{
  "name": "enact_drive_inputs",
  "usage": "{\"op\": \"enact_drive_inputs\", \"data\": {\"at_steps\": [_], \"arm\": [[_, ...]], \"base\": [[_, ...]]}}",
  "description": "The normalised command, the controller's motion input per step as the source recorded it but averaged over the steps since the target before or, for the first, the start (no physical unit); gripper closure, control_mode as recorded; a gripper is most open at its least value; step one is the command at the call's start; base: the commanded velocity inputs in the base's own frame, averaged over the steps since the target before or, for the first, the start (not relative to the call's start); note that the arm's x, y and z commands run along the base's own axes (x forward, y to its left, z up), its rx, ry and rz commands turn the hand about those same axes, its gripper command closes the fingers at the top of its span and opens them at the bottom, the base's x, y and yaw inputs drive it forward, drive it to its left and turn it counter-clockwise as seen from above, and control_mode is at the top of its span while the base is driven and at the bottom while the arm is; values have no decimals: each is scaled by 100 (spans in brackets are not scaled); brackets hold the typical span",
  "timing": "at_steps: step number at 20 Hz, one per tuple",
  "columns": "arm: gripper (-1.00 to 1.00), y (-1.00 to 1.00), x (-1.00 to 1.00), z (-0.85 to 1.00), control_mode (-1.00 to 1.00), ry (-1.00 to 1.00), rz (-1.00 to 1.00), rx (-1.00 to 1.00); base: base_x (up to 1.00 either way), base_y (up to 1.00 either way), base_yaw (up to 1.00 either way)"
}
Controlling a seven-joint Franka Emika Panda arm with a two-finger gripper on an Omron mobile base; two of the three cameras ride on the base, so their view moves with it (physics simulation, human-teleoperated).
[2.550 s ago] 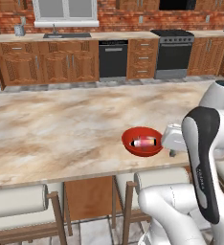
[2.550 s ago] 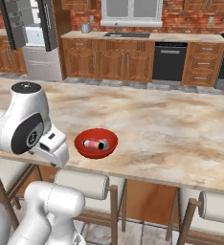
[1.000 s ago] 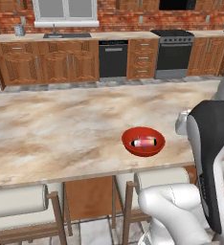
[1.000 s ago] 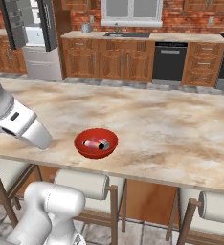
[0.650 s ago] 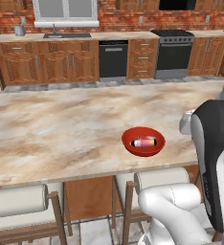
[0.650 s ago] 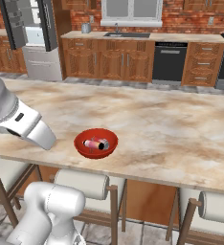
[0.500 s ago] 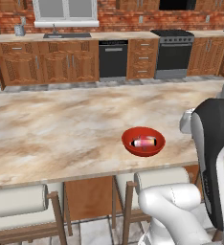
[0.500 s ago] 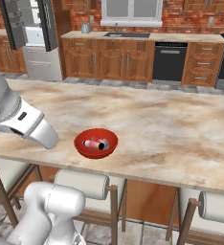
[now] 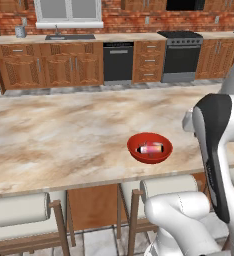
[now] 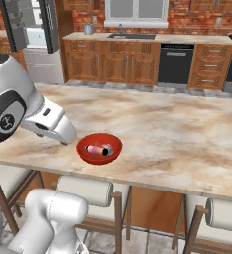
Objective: Open the fridge, grab two sodas, and place both sodas inside the bowl with ice on the dining counter.
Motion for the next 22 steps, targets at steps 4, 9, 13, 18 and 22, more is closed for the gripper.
{"op": "enact_drive_inputs", "data": {"at_steps": [4, 9, 13, 18, 22], "arm": [[-100, -5, 49, -21, -100, 6, 5, 0], [-100, -3, 51, -23, -100, 8, 5, 1], [-100, -3, 47, -24, -100, 8, 5, 1], [-100, 0, 41, -26, -100, 7, 4, 1], [-100, 0, 36, -27, -100, 7, 4, 2]], "base": [[0, 0, 0], [0, 0, 0], [0, 0, 0], [0, 0, 0], [0, 0, 0]]}}
